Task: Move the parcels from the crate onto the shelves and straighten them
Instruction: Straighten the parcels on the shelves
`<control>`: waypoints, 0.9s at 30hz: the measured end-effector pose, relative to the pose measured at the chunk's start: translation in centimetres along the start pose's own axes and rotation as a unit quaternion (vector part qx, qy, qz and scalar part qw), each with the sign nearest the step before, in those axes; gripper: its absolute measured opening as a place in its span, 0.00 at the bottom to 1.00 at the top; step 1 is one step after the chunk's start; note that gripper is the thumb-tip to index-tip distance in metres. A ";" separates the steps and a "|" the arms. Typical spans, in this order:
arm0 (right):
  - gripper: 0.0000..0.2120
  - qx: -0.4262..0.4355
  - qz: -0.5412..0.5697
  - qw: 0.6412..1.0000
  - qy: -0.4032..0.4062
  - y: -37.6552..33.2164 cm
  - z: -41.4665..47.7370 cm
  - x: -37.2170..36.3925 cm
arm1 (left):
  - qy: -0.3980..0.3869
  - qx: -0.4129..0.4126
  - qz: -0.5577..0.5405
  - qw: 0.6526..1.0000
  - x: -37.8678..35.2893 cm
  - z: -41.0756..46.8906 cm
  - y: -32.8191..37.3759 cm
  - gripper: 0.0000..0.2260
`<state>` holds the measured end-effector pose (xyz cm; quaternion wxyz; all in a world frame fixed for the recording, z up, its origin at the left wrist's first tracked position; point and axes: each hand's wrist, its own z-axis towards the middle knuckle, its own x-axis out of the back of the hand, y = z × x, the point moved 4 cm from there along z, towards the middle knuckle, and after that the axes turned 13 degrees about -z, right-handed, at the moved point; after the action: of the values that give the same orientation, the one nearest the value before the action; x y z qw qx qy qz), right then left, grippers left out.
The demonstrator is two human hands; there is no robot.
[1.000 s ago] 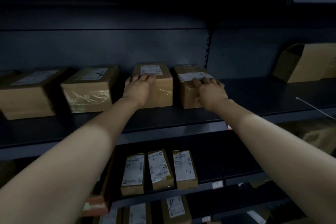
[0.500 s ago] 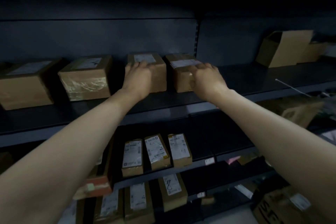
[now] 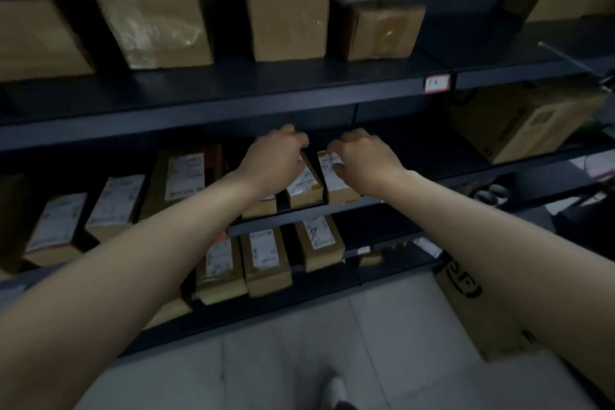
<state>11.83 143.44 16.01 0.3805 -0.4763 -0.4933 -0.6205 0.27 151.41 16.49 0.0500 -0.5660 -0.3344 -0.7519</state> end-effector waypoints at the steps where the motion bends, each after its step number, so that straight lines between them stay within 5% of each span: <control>1: 0.18 -0.004 -0.001 1.000 -0.012 0.0 0.1 -1.5 | -0.021 0.012 -0.008 1.000 -1.4 0.2 -1.0 0.15; 12: 0.31 0.011 -0.094 0.987 -0.129 2.0 5.5 -18.3 | -0.102 0.101 0.091 0.985 -14.3 4.6 -9.9 0.25; 27: 0.34 0.004 -0.005 0.996 -0.085 10.9 16.4 -25.3 | -0.060 0.143 0.047 0.987 -18.9 16.6 -12.7 0.24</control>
<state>32.12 157.06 -4.71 0.3358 -0.5234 -0.5284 -0.5780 14.74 164.79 -3.62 0.1457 -0.6121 -0.4136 -0.6580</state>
